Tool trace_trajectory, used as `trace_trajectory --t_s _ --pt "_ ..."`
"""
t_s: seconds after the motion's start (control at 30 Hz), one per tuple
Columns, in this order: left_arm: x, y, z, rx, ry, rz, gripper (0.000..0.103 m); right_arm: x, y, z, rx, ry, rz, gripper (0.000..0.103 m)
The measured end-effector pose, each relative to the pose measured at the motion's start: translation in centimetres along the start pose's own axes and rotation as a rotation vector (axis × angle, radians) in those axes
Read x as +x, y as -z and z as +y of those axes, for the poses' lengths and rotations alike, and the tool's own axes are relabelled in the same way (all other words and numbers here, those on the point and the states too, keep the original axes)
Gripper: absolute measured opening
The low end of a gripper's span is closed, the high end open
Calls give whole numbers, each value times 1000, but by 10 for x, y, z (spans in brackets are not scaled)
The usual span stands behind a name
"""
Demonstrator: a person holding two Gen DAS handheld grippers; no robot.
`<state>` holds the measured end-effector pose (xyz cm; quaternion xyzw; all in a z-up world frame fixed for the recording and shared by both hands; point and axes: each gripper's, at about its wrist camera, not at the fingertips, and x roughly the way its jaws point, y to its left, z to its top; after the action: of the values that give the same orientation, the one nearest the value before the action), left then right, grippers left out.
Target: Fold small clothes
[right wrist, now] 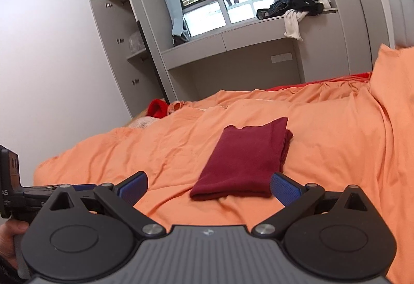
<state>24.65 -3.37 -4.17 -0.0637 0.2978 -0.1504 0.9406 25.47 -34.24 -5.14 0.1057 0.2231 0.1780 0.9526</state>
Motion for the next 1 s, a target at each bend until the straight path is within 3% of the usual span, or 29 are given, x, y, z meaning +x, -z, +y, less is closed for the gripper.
trace_trajectory --t_s 0.2,0.33,0.5,0.67,0.87,1.0 --pt "98 -19 32 -56 159 172 102 76 -38 -59 83 -54 86 103" --pt "166 -29 54 -134 159 251 102 140 -50 -114 282 -153 193 103" --pt "240 -37 81 -251 167 302 102 215 -34 -173 478 -164 284 103" --pt "292 -29 88 -237 134 324 102 263 -12 -206 545 -195 327 103" --pt "308 -35 78 -239 247 260 102 290 -11 -220 579 -304 246 103" --pt "318 -40 58 -214 343 259 101 315 -18 -214 530 -334 232 103"
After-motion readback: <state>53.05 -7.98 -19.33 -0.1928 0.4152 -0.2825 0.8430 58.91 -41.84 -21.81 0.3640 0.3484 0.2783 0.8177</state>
